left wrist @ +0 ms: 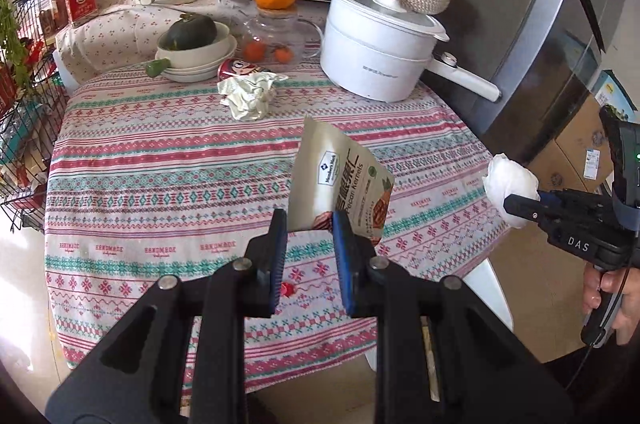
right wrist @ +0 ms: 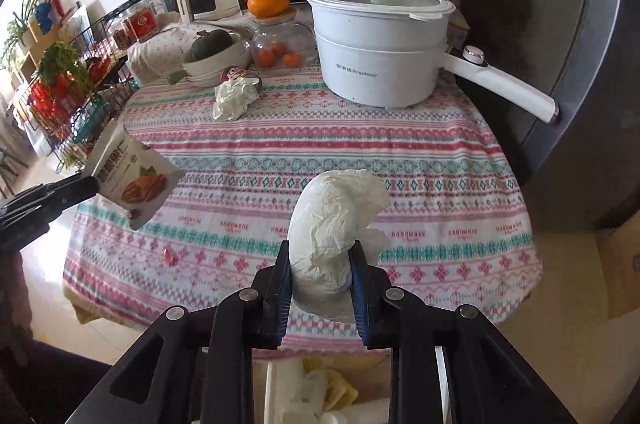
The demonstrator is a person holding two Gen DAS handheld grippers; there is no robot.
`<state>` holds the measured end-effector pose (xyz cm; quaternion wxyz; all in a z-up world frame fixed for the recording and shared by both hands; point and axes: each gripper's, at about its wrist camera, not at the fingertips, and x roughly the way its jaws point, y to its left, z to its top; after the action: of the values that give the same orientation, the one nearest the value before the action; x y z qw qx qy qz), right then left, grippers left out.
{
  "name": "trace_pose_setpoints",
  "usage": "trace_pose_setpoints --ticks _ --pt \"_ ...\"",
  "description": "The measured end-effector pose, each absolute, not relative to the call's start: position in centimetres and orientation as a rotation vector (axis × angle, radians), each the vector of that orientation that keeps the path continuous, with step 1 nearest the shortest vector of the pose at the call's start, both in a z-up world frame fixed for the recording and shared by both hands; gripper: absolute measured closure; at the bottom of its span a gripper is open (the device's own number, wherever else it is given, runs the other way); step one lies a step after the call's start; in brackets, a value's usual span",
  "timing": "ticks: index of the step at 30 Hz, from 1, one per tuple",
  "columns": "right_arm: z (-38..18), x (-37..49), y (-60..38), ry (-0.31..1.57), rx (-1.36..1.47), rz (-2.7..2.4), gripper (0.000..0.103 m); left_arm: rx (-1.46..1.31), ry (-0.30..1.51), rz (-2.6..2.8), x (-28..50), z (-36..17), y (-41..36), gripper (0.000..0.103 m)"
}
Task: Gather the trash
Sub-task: 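Carry the packet and tissue over the white bin and lower them in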
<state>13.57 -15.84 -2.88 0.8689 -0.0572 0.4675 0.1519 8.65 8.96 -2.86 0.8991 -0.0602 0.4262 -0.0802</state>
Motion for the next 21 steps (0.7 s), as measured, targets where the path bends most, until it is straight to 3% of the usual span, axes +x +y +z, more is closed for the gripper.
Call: trace_pose_setpoints --ticks 21 --pt "-6.4 5.4 -24.4 1.079 -0.006 0.358 0.076 0.158 1.006 -0.503 3.3 -7.5 -4.0 0.078"
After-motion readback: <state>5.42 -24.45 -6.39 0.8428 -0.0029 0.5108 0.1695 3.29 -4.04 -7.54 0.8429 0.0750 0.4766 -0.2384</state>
